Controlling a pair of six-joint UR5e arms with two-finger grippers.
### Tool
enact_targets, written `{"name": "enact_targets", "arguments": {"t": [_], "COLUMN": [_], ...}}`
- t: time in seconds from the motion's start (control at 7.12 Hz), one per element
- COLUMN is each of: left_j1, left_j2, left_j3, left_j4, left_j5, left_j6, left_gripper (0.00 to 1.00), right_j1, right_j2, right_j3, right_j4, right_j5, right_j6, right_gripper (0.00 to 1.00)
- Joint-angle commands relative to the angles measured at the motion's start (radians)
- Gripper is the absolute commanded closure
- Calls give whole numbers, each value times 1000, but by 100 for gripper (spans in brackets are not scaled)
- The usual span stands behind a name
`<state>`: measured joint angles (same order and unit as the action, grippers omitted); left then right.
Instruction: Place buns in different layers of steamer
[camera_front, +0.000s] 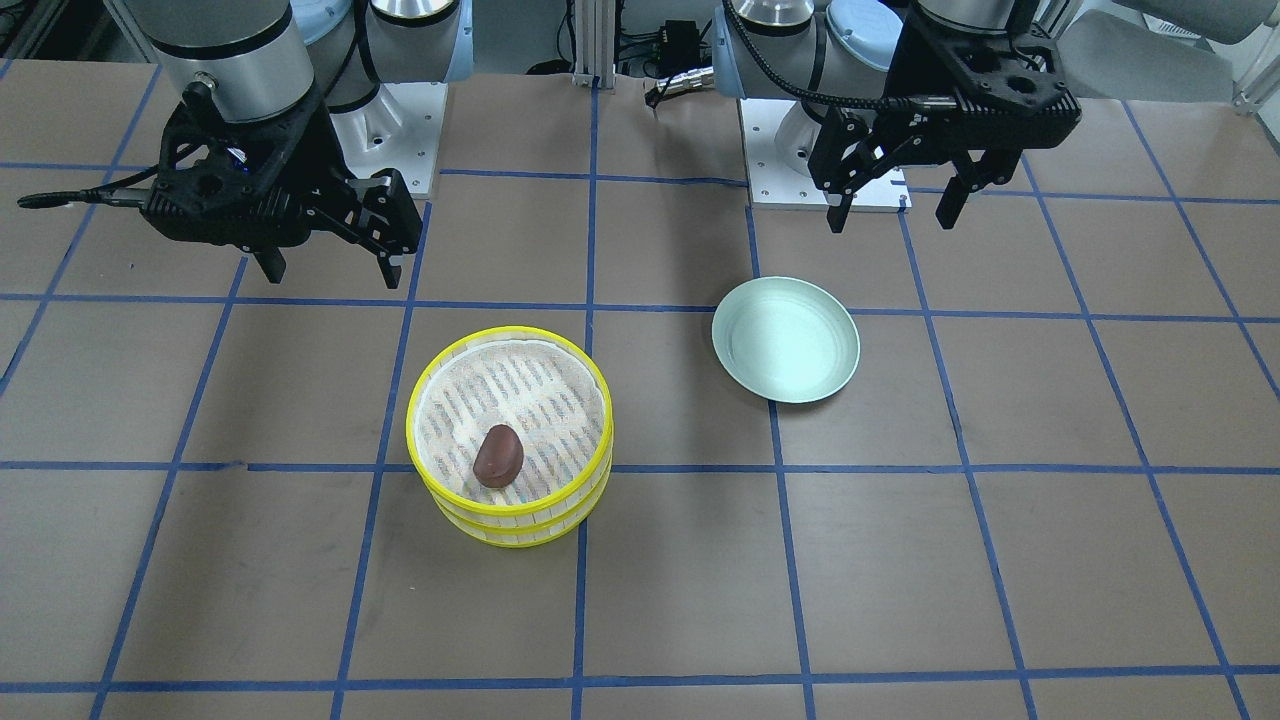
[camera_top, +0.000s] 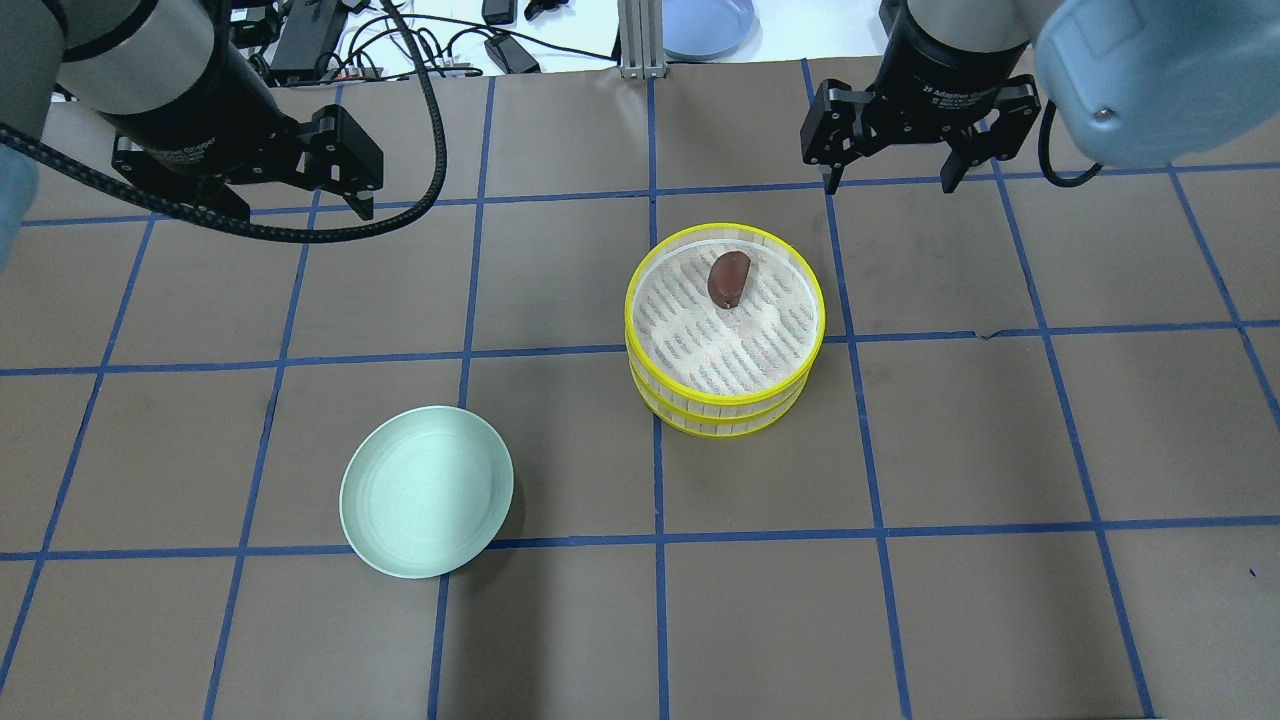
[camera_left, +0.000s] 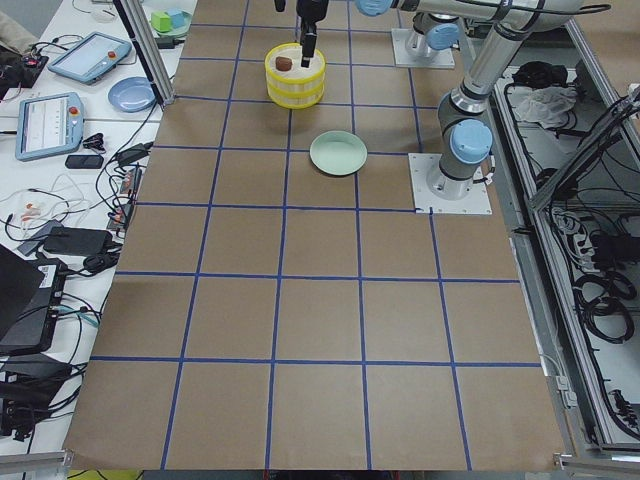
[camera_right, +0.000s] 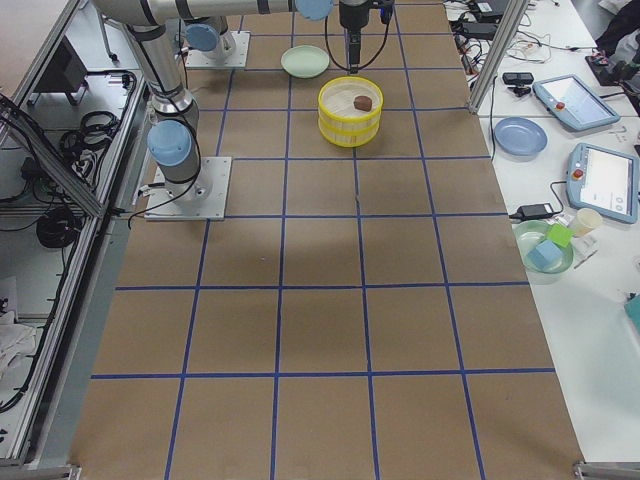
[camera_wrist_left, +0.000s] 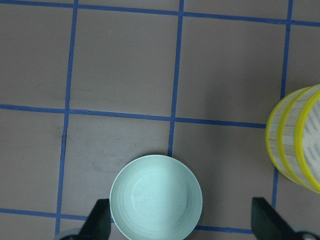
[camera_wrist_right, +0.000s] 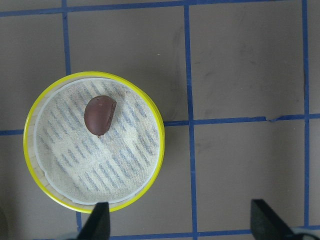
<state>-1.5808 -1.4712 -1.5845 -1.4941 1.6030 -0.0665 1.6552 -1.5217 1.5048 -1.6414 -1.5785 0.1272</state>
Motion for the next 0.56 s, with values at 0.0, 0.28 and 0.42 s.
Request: {"name": "enact_targets", "arguments": {"t": [0.0,0.28,0.42], "left_j1": [-2,1,1], "left_j2": [8,8,8], "left_j3": [-5,-12,-12], "left_j4": [-8,2,2], "left_j5": [-8,-12,-8], "left_j6": [7,7,8], "left_gripper": [0,0,0], "right_j1": [0,0,0], "right_j2": [0,0,0], "right_j3": [0,0,0], "right_j4": [0,-2,-2], "right_j5": [0,0,0], "right_j6": [-1,-1,-3], "right_gripper": [0,0,0]}}
